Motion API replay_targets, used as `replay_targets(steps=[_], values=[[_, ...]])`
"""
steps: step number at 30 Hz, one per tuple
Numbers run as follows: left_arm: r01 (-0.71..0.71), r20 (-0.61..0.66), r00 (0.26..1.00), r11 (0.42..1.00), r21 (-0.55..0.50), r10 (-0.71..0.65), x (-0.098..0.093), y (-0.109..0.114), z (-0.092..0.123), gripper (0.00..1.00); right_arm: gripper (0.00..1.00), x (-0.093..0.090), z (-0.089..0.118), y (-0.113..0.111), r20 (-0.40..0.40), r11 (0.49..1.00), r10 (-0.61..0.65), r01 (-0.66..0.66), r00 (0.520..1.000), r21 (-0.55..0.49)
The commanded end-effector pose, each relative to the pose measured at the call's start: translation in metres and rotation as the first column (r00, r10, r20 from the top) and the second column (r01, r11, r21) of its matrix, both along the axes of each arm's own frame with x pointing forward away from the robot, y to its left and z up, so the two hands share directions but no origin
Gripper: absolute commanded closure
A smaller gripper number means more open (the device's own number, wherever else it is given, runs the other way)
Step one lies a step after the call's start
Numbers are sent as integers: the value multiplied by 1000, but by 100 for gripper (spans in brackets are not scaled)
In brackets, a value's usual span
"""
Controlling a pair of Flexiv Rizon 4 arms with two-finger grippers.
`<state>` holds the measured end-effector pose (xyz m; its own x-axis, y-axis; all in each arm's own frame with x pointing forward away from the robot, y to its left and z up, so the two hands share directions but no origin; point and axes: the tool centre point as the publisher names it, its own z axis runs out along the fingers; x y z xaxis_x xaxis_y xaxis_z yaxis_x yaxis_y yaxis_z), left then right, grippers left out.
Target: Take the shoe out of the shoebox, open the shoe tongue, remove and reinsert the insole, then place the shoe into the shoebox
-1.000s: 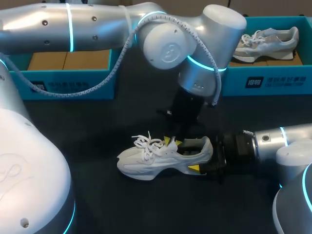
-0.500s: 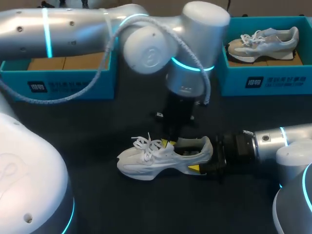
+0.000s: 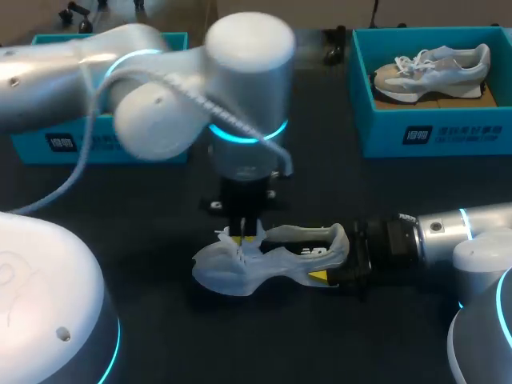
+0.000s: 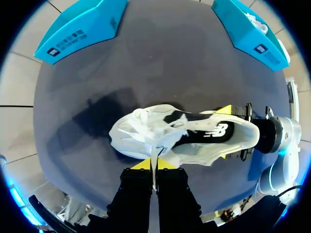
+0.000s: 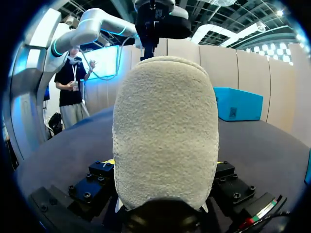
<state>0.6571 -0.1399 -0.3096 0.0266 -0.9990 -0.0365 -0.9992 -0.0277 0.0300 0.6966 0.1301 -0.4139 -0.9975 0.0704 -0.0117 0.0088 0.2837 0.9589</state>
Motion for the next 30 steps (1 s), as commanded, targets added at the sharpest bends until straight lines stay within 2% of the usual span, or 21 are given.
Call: replay_targets(steps=[1,12,18,20,23,26,30], values=[[-18,10,1000,935,-353,23,-2,33,-10,100,100,0,1,2,-2,1000,1,-1,1000,-6],[-25,2,1000,928,-371,28,-4,44,-34,100,100,0,1,2,-2,1000,1,-1,1000,-6],[-28,-13,1000,930,-366,25,-9,47,-44,83,100,0,1,2,-2,1000,1,-1,1000,-6],[-44,-21,999,930,-364,39,-9,50,-47,80,100,0,1,2,-2,1000,1,-1,1000,-6],[-63,-29,998,927,-369,56,-9,55,-48,75,100,0,1,2,-2,1000,1,-1,1000,-6],[-77,-31,997,928,-365,70,-8,61,-48,62,100,0,1,2,-2,1000,1,-1,1000,-6],[-95,-29,995,932,-351,91,-7,70,-48,55,100,0,1,2,-2,1000,1,-1,1000,-6]])
